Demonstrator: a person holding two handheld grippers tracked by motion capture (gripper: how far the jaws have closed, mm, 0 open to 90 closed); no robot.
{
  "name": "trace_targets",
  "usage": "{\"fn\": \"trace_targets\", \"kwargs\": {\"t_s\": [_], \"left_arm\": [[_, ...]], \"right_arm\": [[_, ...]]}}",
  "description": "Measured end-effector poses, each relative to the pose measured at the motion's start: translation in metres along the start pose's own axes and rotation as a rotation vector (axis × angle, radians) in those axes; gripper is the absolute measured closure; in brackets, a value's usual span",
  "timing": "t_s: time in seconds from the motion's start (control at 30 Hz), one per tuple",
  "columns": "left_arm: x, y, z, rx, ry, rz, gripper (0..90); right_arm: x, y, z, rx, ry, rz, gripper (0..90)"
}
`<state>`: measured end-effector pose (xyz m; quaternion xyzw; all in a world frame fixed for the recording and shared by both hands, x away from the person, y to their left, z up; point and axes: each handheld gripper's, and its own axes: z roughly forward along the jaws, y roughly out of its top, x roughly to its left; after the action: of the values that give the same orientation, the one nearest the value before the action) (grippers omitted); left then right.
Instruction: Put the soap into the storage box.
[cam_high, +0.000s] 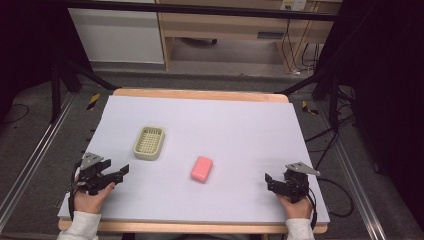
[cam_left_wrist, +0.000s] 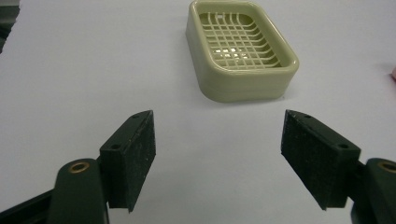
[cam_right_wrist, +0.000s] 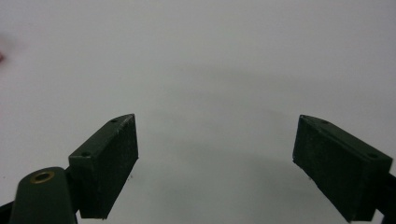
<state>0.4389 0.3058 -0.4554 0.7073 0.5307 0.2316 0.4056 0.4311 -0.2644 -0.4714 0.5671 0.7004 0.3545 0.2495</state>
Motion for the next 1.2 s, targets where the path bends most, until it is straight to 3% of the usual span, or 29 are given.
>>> {"fn": "trace_targets", "kwargs": {"t_s": [0.17,0.3,1.2], "left_arm": [[-0.004,0.001,-0.001,-0.006,-0.009,0.005,26.6],[-0.007,0.001,0.002,0.017,-0.024,0.014,26.2],[-0.032,0.01,0.002,0.018,-0.087,0.056,26.5]], "right_arm": [[0.002,-0.001,-0.001,0.0,0.002,-0.011,14.3],[0.003,-0.001,-0.003,-0.009,0.005,-0.026,14.3],[0.006,-0.001,-0.007,-0.023,-0.015,-0.031,14.1]]}}
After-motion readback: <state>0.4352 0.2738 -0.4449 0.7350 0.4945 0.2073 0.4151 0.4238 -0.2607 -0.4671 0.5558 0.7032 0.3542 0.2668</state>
